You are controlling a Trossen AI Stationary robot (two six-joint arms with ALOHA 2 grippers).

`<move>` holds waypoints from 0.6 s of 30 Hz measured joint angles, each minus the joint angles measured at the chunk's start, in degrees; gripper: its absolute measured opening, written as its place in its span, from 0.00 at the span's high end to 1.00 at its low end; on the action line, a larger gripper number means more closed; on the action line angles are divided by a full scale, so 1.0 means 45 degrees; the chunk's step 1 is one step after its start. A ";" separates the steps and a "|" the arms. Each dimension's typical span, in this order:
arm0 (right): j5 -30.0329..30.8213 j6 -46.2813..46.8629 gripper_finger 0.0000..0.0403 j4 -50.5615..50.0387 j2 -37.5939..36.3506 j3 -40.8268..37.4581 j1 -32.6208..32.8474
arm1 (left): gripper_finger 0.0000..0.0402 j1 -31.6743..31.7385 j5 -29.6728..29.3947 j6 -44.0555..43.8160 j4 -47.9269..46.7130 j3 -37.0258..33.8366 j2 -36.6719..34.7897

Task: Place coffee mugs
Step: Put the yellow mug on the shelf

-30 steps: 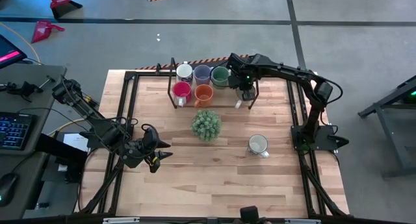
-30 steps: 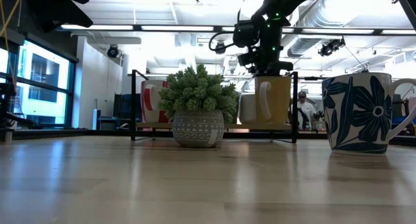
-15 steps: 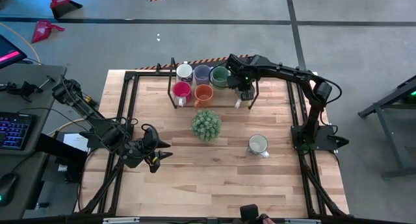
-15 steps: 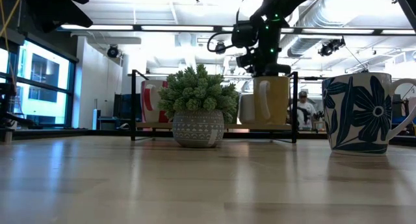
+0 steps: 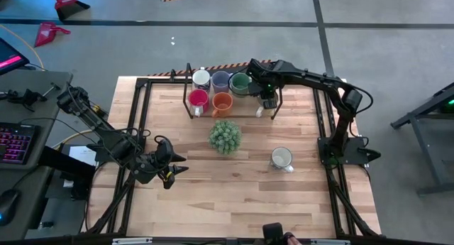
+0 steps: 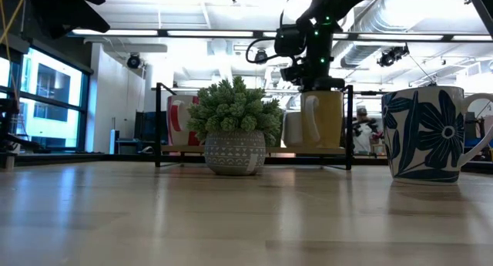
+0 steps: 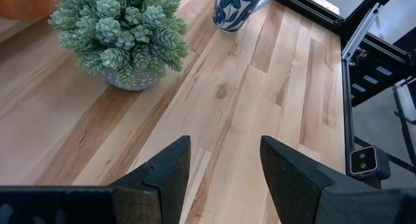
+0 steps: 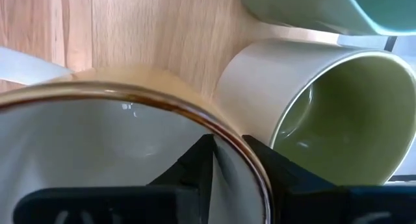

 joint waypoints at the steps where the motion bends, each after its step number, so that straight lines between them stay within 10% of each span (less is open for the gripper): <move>1: 0.0035 0.0002 0.82 0.0000 0.0000 0.0005 0.0000 | 0.57 0.0000 -0.0003 0.0002 -0.0002 0.0000 0.0001; 18: 0.0423 0.0046 0.82 0.0277 -0.0019 0.0019 0.0001 | 0.57 0.0000 -0.0002 0.0006 -0.0007 0.0000 0.0000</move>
